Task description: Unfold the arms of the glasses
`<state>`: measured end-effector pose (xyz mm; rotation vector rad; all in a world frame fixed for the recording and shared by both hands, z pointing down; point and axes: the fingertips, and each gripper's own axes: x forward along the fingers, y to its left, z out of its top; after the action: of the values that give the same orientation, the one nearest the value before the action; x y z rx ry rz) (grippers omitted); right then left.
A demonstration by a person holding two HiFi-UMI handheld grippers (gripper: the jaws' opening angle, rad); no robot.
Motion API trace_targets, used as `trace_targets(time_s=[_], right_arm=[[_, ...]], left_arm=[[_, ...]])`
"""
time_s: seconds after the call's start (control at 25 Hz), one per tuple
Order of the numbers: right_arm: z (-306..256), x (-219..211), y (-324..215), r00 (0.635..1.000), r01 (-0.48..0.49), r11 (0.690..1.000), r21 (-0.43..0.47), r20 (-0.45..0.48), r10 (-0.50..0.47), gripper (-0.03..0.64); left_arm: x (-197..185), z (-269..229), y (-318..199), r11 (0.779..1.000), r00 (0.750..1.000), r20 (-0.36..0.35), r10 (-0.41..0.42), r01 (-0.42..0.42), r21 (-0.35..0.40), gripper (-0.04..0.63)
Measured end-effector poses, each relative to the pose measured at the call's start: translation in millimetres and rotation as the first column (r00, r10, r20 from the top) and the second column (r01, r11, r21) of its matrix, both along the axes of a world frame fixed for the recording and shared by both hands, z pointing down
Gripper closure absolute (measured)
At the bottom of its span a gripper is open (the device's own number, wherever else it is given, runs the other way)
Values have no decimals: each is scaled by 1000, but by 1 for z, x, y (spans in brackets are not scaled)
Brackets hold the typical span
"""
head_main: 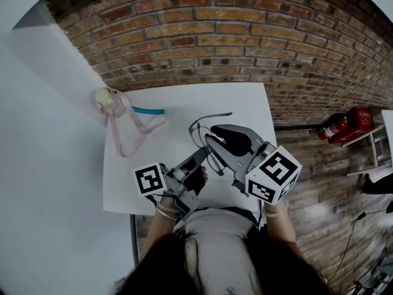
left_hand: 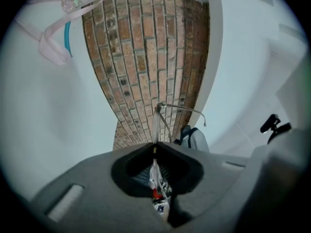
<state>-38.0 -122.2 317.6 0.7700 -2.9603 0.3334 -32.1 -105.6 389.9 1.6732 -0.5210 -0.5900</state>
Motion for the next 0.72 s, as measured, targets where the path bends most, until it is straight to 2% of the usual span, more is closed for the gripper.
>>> trace_targets(time_s=[0.44, 0.72], right_arm=[[29, -15, 4, 994, 19, 997, -72, -109, -26, 522], [36, -19, 3, 990, 19, 995, -100, -136, -32, 522]], left_arm=[[2, 0, 0, 1000, 1000, 19, -6, 6, 12, 572], [1, -1, -1, 999, 999, 38, -21, 20, 26, 572]])
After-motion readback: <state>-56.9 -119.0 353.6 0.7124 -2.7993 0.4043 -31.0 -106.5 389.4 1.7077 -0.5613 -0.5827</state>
